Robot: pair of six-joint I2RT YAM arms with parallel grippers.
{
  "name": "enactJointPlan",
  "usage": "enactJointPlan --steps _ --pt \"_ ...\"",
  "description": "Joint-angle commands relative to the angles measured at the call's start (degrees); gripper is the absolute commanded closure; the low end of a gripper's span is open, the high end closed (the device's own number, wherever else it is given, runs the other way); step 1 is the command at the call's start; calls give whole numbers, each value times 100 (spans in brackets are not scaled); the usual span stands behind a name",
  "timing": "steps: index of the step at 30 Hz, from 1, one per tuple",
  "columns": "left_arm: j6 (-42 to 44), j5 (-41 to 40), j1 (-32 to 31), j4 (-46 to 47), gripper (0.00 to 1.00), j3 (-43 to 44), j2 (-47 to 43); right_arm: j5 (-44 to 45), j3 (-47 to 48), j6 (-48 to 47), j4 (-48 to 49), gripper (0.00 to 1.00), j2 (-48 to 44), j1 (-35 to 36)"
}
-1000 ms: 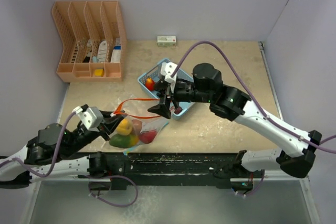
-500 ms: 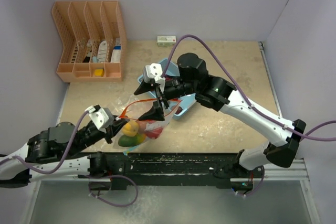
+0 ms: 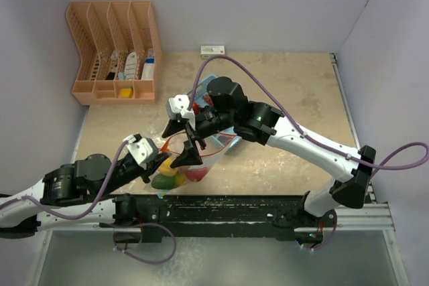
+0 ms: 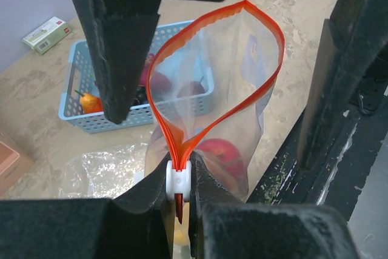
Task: Place the food in the zip-top bag and seal the zipper
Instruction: Zip the zipper food storage bag at the center of the board.
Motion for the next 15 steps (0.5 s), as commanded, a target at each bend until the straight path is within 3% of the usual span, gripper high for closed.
enactJointPlan --steps 1,8,10,11,13,14,15 --pt "-119 -130 -7 150 100 179 -15 115 -50 0 -138 13 -125 100" --pt "-61 -97 -5 248 100 179 2 1075 -621 208 -205 26 -522 111" --pt "-15 -69 -1 333 100 177 28 1348 -583 211 -282 40 -505 112" --pt "-1 -50 -4 362 100 176 42 1503 -550 222 -304 53 -496 111" --pt "44 -24 -2 402 100 174 71 1912 -477 306 -286 93 -498 116" --pt "67 16 -1 413 100 169 88 2114 -448 375 -280 100 -511 108" --pt "90 58 -1 442 100 158 92 2241 -424 457 -320 100 -528 107"
